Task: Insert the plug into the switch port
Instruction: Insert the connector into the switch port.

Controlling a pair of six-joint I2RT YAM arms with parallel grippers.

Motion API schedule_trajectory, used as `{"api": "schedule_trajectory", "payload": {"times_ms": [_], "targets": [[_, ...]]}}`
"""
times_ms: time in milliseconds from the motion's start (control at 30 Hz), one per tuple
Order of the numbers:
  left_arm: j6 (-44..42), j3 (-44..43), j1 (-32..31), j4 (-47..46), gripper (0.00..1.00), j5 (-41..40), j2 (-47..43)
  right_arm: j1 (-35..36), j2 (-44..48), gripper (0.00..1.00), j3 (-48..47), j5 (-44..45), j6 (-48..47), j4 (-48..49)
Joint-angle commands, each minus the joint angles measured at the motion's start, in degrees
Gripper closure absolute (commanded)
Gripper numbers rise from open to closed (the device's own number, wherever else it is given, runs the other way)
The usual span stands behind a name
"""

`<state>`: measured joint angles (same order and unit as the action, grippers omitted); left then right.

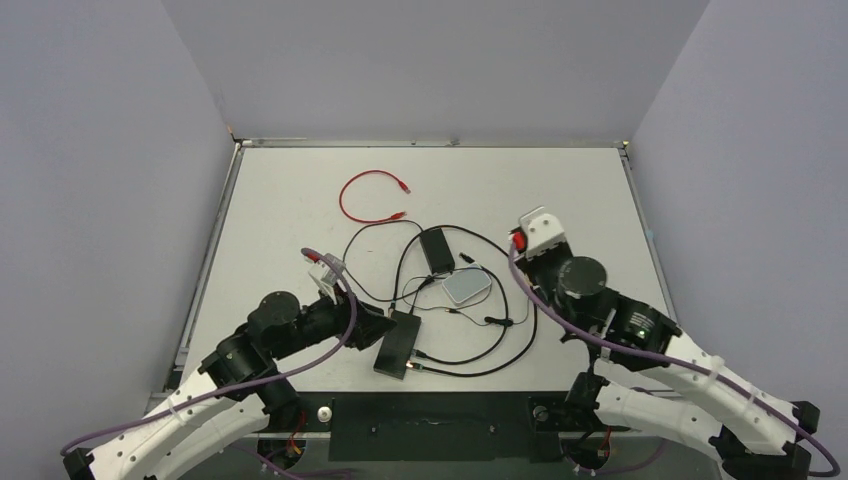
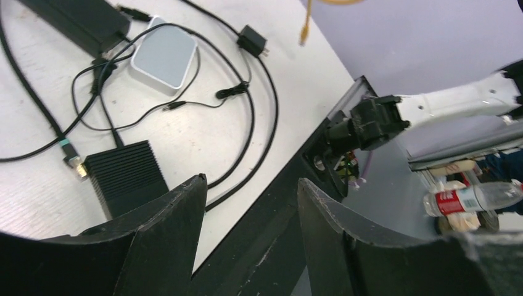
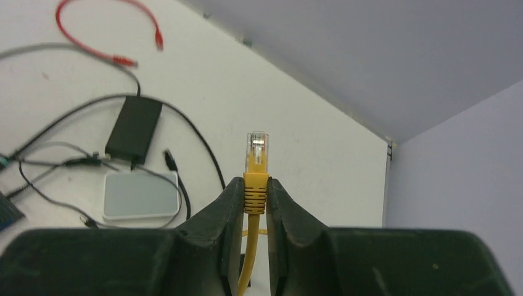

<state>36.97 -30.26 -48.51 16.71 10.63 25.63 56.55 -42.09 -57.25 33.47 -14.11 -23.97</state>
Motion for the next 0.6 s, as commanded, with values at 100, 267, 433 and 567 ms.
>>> {"api": "schedule_trajectory", "payload": {"times_ms": [100,267,433,567], "targets": [[3.8,1.7,0.6,-1.1,0.47,-6.0,6.6,0.7,-10.1,1.00,7.6,-8.3,5.9,-2.6],[5.7,3.2,1.2,-1.6,0.47,-7.5,9.0,3.9,-15.8,1.00,10.8,-14.9,8.5,2.7],[6.4,4.8,2.6,-1.6,0.47,-8.3,11.0,6.2,-19.5,1.00,14.1,-20.8,11.9,7.4],[7.0,6.8,4.5,-2.5,0.47,-7.9,12.7,7.6,-22.0,1.00,15.5,-24.2,13.5,10.6]]}}
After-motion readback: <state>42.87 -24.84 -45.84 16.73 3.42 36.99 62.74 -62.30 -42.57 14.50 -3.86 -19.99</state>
